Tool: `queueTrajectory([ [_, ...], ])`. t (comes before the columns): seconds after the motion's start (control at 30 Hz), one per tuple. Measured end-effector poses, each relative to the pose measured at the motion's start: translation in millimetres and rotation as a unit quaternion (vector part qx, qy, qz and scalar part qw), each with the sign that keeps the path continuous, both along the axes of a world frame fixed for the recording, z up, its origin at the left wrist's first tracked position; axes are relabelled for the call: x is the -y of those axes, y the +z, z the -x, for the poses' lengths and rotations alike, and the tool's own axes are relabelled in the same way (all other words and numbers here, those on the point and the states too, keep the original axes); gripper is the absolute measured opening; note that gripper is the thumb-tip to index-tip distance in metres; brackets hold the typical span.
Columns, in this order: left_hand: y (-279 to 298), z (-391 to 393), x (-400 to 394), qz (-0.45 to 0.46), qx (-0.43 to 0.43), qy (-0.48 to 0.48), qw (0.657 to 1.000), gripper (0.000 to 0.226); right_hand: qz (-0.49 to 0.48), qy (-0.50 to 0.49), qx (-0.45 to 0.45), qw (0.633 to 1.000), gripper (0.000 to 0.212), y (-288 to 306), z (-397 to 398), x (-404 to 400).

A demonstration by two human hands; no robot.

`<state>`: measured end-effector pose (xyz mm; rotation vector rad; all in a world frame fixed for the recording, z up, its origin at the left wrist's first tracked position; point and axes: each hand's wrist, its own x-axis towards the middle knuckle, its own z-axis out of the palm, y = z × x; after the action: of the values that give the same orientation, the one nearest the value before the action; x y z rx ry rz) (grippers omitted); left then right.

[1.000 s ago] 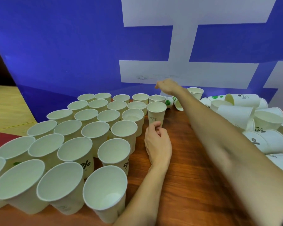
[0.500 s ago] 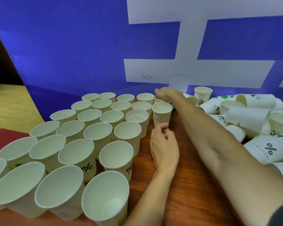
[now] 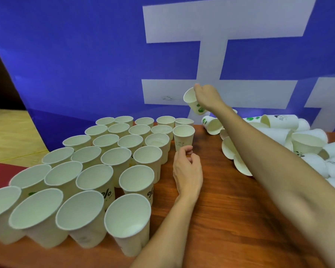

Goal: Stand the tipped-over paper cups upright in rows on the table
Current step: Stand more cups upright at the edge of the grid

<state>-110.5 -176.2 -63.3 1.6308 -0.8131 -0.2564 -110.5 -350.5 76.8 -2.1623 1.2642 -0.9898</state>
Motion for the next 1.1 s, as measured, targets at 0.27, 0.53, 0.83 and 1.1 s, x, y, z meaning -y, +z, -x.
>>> queueTrajectory([
  [0.27,5,8,-10,0.042,0.055,0.043,0.997,0.061,0.011,-0.003,0.059,0.998,0.047,-8,49,-80],
  [0.53,4,12,-25,0.103,0.142,0.061,0.983,0.080,-0.046,0.008,0.084,0.995,0.044,-50,67,-129],
  [0.83,1,9,-27,0.085,0.211,0.049,0.972,0.072,-0.080,0.080,0.182,0.977,0.033,-97,83,-137],
  [1.1,0,6,-28,0.032,0.156,0.077,0.984,0.067,-0.025,0.051,0.188,0.980,0.052,-132,93,-132],
])
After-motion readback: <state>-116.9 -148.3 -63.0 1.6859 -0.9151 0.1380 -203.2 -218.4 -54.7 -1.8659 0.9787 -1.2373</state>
